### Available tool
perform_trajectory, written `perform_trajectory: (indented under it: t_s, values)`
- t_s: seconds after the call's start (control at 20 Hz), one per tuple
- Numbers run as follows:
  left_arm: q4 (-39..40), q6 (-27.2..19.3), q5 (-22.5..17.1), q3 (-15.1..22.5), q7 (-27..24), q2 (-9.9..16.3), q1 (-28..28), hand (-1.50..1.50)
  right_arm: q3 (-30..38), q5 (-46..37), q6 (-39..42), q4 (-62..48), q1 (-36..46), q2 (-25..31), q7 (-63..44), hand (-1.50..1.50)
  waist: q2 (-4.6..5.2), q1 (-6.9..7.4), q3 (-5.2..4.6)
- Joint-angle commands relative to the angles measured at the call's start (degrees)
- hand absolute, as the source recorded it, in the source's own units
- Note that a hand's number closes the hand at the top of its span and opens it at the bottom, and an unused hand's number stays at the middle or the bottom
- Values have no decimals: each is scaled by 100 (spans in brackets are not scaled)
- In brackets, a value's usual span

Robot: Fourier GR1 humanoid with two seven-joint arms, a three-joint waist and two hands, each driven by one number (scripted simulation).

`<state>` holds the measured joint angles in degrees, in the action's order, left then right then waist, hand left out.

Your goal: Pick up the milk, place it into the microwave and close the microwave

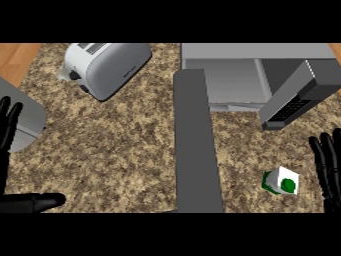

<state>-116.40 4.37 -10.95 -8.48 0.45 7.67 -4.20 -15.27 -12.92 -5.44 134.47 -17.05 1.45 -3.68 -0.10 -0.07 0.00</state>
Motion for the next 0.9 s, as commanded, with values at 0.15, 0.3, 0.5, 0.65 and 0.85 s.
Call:
perform_trajectory:
  t_s: [0.15, 0.3, 0.5, 0.65, 0.85]
  values:
    - [-89, 552, -456, -335, -414, -7, -746, -150, -685, -766, -550, 368, -860, -140, 162, -150, -4, 1, -3]
    - [-863, 575, -563, -317, -61, -54, -1165, -150, -531, -719, -580, 236, -1148, 33, 254, -150, -9, 6, 1]
    - [-1033, 668, -1044, -685, 320, 133, -1087, -150, 294, 234, -381, -158, -1342, 279, 869, -150, -7, -9, 5]
    - [-906, 1139, -1014, -786, -184, -13, -1557, -150, 153, -104, -498, -565, -833, 101, 641, -150, 0, 27, 0]
    - [-836, 939, -731, -727, 9, -86, -1241, -150, 201, -57, -615, -1244, -740, -43, 1019, -150, 4, 14, 1]
